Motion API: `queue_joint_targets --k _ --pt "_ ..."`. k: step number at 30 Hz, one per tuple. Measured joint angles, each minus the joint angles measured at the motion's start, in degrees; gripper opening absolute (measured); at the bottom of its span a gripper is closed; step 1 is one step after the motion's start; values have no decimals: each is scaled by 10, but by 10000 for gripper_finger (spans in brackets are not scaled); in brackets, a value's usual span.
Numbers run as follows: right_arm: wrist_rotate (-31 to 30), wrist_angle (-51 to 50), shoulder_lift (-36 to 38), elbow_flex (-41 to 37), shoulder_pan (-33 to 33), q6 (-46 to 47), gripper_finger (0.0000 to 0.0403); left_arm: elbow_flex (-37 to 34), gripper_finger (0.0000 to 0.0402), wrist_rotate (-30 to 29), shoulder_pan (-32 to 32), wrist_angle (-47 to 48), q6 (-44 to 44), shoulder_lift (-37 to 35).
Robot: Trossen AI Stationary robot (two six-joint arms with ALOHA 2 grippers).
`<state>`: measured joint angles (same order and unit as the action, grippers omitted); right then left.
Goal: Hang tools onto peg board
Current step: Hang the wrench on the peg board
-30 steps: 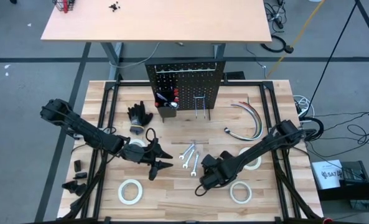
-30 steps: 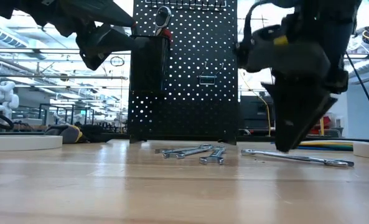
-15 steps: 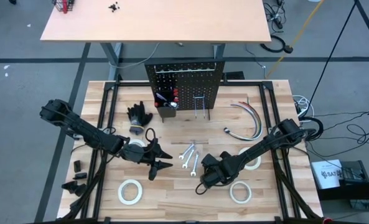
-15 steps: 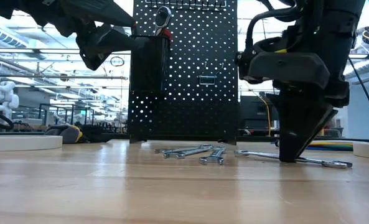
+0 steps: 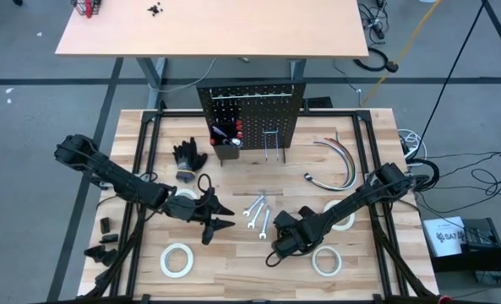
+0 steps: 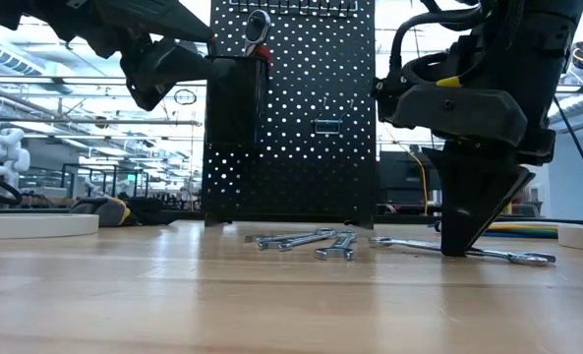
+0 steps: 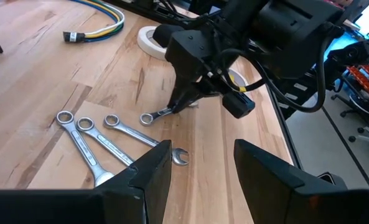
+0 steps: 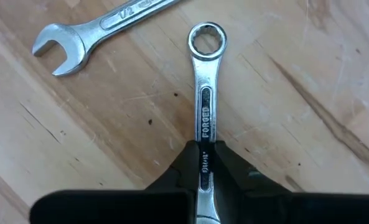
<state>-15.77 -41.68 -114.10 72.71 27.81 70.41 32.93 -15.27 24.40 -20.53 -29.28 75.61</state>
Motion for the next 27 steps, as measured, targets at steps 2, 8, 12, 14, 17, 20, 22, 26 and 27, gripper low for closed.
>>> queue_joint_targets --k 2,8,12,14,17,20,22,26,27 --pt "0 -1 2 0 0 -2 17 0 176 0 0 0 0 0" --pt "-9 0 10 -1 0 -8 17 0 176 0 0 0 0 0" --pt "-25 13 27 1 0 -12 3 0 176 0 0 0 1 0" --pt "-35 15 28 -1 0 -21 5 0 176 -1 -1 1 8 0" --pt "-34 27 35 -1 -1 -31 5 0 176 -2 -1 0 27 0" --pt "-34 29 35 0 -3 -42 4 0 176 -2 -3 1 37 0" --pt "-34 34 35 0 -4 -43 4 0 176 -2 -4 1 42 0" --pt "-36 46 34 0 -4 -51 3 0 176 -2 -8 1 43 0" --pt "-36 49 33 0 -4 -51 3 0 176 -2 -8 1 44 0"
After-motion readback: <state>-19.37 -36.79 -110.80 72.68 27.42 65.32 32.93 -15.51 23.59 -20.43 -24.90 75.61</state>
